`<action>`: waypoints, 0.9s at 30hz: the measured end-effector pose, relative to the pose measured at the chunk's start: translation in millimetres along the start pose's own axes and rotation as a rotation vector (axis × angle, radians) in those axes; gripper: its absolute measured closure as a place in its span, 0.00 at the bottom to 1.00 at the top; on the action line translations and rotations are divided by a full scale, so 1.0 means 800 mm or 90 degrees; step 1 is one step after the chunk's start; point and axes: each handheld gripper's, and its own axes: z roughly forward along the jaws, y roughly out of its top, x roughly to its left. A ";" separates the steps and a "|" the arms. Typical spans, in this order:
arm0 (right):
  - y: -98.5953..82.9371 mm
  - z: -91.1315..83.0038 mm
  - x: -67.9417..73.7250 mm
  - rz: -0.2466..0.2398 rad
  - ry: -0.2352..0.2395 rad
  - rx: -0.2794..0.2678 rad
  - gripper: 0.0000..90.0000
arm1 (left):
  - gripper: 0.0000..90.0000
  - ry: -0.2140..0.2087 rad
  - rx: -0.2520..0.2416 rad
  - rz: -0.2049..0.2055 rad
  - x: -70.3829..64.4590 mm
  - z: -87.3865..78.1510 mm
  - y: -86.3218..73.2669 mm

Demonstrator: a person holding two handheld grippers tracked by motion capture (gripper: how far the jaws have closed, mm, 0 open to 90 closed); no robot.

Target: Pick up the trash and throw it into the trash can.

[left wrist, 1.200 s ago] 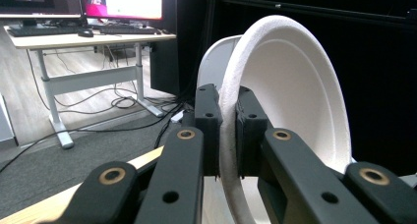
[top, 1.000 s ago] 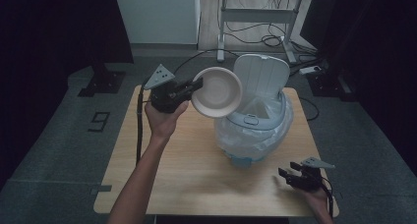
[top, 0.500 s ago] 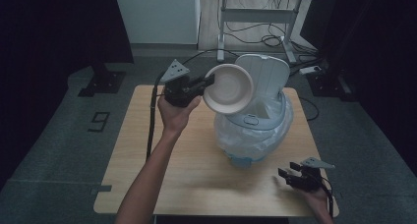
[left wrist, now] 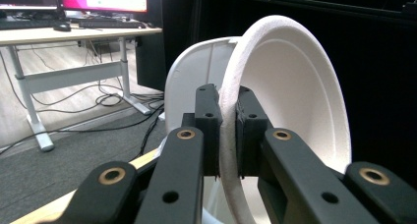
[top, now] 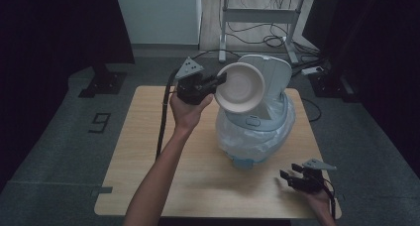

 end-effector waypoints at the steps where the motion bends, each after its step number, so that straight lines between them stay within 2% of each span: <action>1: 0.000 0.000 0.000 0.000 0.000 0.000 0.39 | 0.92 -0.002 0.001 -0.001 0.000 0.002 0.000; 27: -0.001 0.000 -0.001 -0.001 -0.001 0.003 0.39 | 0.92 -0.021 0.020 0.020 -0.025 0.054 0.015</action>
